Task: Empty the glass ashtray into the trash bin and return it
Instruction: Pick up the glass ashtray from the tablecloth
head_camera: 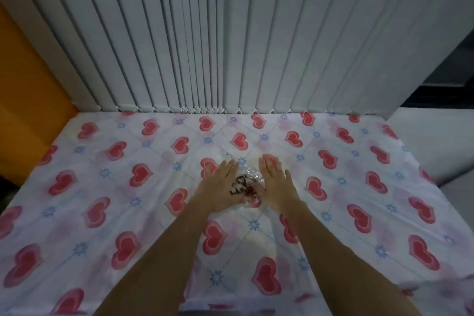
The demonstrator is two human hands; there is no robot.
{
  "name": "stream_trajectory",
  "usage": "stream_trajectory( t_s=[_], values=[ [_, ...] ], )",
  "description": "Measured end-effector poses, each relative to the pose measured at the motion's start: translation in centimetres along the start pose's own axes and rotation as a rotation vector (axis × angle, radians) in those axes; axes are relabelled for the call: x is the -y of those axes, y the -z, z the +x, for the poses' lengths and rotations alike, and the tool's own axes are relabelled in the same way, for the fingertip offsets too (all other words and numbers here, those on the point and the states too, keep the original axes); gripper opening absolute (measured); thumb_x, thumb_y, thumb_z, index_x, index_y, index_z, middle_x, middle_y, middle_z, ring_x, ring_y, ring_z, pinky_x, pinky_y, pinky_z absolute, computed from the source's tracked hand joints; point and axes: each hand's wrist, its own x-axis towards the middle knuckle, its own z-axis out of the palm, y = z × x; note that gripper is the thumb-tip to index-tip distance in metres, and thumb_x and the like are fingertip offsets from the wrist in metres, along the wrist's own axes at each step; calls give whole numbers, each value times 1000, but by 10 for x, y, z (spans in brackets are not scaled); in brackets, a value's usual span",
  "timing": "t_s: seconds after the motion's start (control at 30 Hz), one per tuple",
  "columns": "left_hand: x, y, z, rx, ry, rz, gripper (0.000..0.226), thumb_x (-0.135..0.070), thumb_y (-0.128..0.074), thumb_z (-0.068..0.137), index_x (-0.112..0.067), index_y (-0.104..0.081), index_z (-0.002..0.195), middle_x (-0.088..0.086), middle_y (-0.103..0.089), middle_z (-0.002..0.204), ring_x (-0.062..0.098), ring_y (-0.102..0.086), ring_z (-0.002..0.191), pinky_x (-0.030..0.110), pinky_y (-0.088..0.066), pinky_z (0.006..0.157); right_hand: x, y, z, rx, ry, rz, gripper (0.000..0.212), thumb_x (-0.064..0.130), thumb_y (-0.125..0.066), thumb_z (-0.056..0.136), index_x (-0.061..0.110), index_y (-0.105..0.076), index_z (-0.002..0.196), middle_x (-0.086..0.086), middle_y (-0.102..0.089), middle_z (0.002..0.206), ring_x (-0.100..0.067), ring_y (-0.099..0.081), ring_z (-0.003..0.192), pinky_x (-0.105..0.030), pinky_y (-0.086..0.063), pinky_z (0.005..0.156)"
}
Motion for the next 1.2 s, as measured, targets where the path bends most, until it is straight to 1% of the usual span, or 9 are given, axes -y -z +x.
stream_trajectory(
  t_s=[0.1,0.2,0.37,0.57,0.7,0.83,1.03,1.1,1.2],
  values=[
    [2,-12,3,40,-12,104,107,-77,-40,77,-12,6,150,8,6,161,26,4,148,54,2,117,-8,-11,0,92,8,-67,71,50,-26,100,19,12,151,-1,19,160,-25,21,145,-51,2,117],
    [5,-26,4,45,-15,137,111,-78,-41,75,-12,10,149,9,9,161,28,7,147,53,5,116,-13,-21,-4,132,33,-39,79,55,-32,96,21,14,151,-1,21,160,-26,21,145,-52,3,117],
    [10,-36,9,51,-35,169,116,-79,-43,73,-12,14,148,11,15,159,30,13,146,53,10,115,-16,-29,-4,123,81,-24,87,62,-37,92,21,13,151,-2,19,160,-26,17,146,-53,3,117],
    [11,-43,13,28,-43,192,115,-80,-36,73,-11,18,147,12,20,158,31,15,145,52,10,115,-25,-33,1,149,150,-40,107,74,-45,80,20,16,150,-2,21,160,-23,19,145,-51,6,116],
    [12,-44,18,-17,-47,209,111,-79,-32,76,-9,18,146,13,19,158,29,14,146,49,9,116,-31,-36,5,104,165,-39,112,78,-46,76,20,12,152,-2,16,161,-22,17,146,-50,7,116],
    [14,-45,22,-53,-64,185,114,-79,-37,75,-7,14,147,14,14,159,28,12,146,48,9,116,-33,-40,9,58,182,-40,113,78,-48,74,19,9,152,-3,7,162,-23,13,147,-49,6,115],
    [22,-47,26,-114,-106,144,120,-83,-38,68,-4,2,149,15,-1,160,28,1,147,49,4,116,-39,-39,16,6,226,-50,116,83,-45,68,18,0,153,-5,-5,163,-25,6,148,-47,8,115],
    [26,-48,25,-122,-153,134,119,-79,-46,68,-1,-6,148,17,-9,159,31,-5,147,52,0,116,-41,-40,16,-8,248,-68,114,79,-49,70,15,-4,153,-7,-10,162,-26,2,148,-46,7,115],
    [35,-45,28,-106,-205,114,122,-79,-49,65,-1,-6,148,18,-11,159,32,-7,147,54,-1,116,-45,-40,16,-52,280,-76,110,72,-58,72,14,-10,153,-8,-16,161,-28,-4,148,-46,7,115]
  ],
)
